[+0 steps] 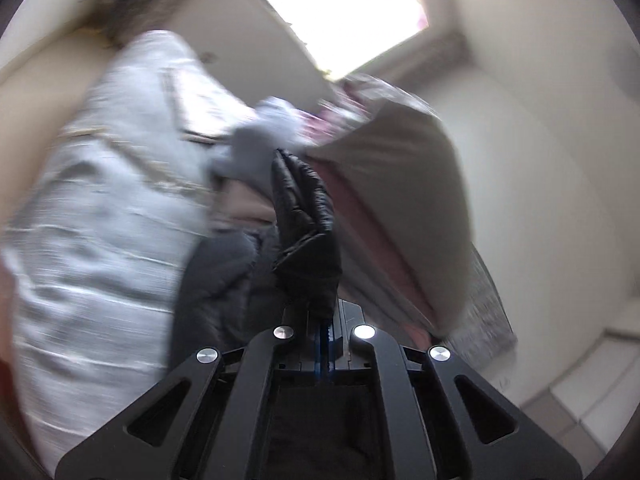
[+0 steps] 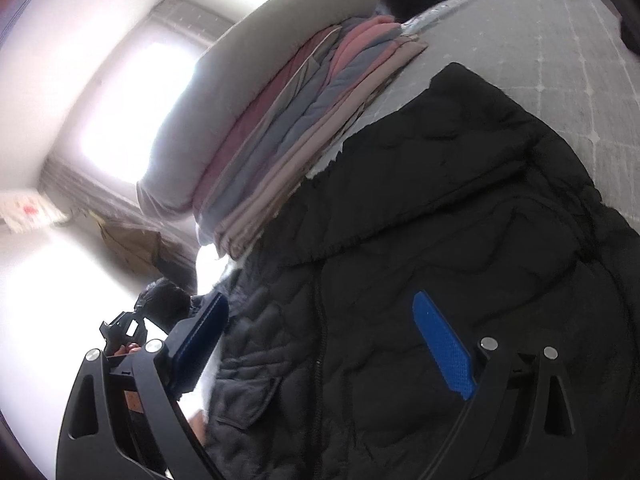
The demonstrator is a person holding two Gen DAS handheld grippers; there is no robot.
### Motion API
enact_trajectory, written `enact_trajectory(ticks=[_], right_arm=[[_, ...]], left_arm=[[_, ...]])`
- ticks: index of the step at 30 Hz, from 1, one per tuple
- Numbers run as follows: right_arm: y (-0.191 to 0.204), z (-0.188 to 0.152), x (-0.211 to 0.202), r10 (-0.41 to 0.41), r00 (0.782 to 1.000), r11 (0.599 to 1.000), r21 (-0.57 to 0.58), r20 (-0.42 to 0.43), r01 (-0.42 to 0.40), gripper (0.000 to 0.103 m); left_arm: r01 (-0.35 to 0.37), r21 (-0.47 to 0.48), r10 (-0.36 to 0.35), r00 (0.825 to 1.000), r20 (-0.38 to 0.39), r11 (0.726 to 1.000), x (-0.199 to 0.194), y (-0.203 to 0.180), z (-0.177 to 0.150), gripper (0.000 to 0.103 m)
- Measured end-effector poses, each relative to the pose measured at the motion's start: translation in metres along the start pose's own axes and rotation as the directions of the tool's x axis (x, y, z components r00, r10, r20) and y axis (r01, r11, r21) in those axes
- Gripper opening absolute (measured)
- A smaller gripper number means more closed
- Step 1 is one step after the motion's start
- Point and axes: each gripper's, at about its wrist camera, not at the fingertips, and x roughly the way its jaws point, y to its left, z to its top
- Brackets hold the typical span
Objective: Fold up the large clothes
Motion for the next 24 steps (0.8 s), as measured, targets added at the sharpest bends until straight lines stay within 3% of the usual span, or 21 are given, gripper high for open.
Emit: enact_trajectory(ticks=[5, 7, 11, 14, 18, 20, 22, 24], right_arm=[[-0.010, 0.008, -0.018, 0.068, 0.997, 0.994, 0.081, 0.032, -0.070, 0.090], [-0.015, 0.011, -0.025, 0.095, 0.995, 0.989, 0.113, 0.043, -0.099, 0.090], [-0.028, 0.017, -0.036, 0.133, 0.989, 0.975, 0.172, 0.057, -0.141, 0.091], [-0.035, 0.019, -0.040, 0.152, 0.987, 0.965, 0.207, 0.055, -0.161, 0.091], [-0.041, 0.022, -0.041, 0.170, 0.985, 0.955, 0.238, 0.044, -0.175, 0.091], [-0.042, 0.022, -0.041, 0.177, 0.983, 0.953, 0.244, 0.040, -0.181, 0.091], [-0.041, 0.023, -0.041, 0.182, 0.982, 0.950, 0.249, 0.041, -0.187, 0.091], [-0.042, 0.023, -0.042, 0.191, 0.981, 0.947, 0.254, 0.044, -0.196, 0.091]], left_arm=[[0.115, 0.130, -0.101, 0.989, -0.109, 0.985, 0.056, -0.110, -0.053, 0.001], [0.152, 0.181, -0.120, 0.977, -0.178, 0.972, 0.087, -0.152, -0.089, 0.001], [0.186, 0.238, -0.104, 0.942, -0.320, 0.953, 0.142, -0.198, -0.167, 0.001], [0.181, 0.294, -0.046, 0.909, -0.414, 0.938, 0.179, -0.214, -0.229, 0.001], [0.140, 0.395, 0.092, 0.853, -0.514, 0.908, 0.223, -0.213, -0.303, 0.002], [0.096, 0.479, 0.210, 0.811, -0.545, 0.872, 0.243, -0.207, -0.330, 0.002], [0.043, 0.603, 0.360, 0.768, -0.530, 0.796, 0.254, -0.206, -0.355, 0.008], [0.015, 0.680, 0.437, 0.756, -0.488, 0.733, 0.252, -0.204, -0.367, 0.022]])
